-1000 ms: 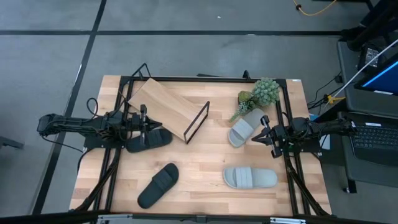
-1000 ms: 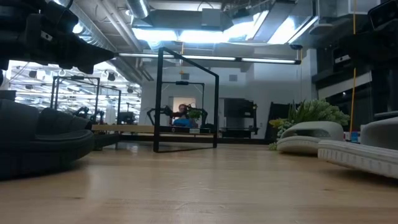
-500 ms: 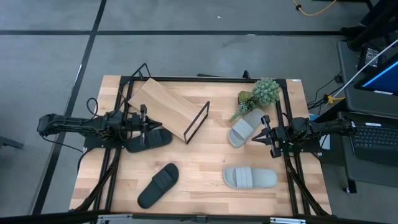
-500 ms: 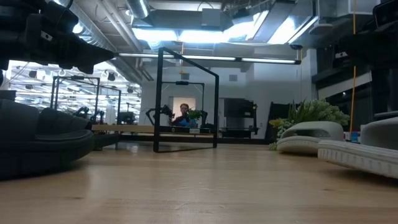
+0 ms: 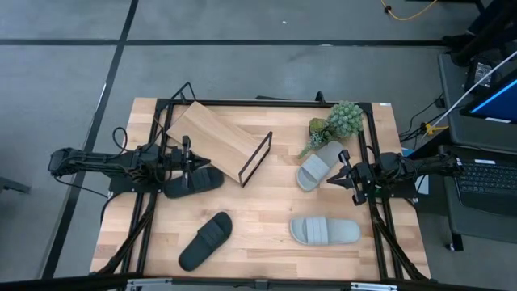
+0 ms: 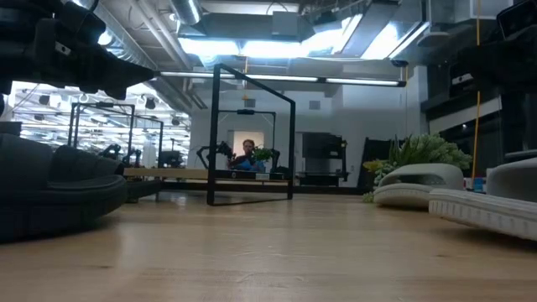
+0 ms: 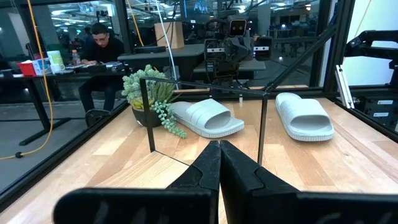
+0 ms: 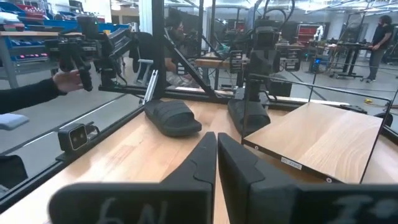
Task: Pick and place slides into the shelf
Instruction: Put the top black slipper on the shelf
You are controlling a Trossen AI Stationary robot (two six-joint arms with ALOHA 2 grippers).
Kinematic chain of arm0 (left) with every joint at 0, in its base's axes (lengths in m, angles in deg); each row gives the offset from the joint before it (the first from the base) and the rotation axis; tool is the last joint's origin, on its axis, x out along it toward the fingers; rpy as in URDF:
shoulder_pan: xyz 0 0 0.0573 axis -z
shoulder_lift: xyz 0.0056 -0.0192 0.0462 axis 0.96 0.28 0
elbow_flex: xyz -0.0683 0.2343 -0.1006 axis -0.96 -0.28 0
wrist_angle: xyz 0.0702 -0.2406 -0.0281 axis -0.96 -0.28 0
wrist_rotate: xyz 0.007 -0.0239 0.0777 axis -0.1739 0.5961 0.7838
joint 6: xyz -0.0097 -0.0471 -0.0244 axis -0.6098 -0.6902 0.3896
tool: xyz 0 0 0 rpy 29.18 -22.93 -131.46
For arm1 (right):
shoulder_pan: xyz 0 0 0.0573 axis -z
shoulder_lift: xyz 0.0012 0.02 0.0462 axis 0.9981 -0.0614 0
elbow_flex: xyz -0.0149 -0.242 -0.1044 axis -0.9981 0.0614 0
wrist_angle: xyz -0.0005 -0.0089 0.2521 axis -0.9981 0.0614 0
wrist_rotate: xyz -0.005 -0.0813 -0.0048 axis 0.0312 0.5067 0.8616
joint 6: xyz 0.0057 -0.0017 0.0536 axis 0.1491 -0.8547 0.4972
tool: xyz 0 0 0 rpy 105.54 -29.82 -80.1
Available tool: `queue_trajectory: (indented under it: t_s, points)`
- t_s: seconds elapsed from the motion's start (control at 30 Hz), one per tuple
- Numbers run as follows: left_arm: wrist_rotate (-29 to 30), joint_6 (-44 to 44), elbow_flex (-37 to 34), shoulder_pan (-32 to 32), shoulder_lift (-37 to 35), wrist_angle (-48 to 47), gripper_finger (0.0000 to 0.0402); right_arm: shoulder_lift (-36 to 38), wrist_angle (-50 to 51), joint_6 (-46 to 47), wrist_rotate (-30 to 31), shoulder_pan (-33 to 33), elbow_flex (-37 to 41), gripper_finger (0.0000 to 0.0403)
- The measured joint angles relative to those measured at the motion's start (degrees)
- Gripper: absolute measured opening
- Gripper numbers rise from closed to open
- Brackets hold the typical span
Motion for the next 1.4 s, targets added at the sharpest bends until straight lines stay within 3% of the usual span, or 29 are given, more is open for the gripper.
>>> queue_trajectory:
  t_s: [0.23, 0.8, 0.97, 1.17, 1.4]
  points:
    - [0.0, 0.0, 0.0, 0.0, 0.0, 0.0, 0.0, 0.0, 0.1, 3.1, 0.0, 0.0, 0.0, 0.0019]
    - [0.0, 0.2, 0.0, 0.0, 0.0, 0.6, 0.0, 0.0, 0.2, -0.1, 0.0, 0.0, 0.0, 0.0019]
    - [-2.2, -2.5, 0.4, 0.0, 0.0, 0.7, 0.0, 0.0, 0.1, 3.2, 0.0, 0.0, 0.0, 0.0019]
    - [-1.8, -2.9, 3.9, 0.0, 0.0, -0.9, 0.0, 0.0, -1.8, 4.7, 0.0, 0.0, 0.0, 0.0017]
    - [-0.6, -5.5, 11.2, 0.0, 3.0, -11.4, 0.0, -0.4, -5.3, 4.7, 1.8, 0.0, -1.8, 0.0005]
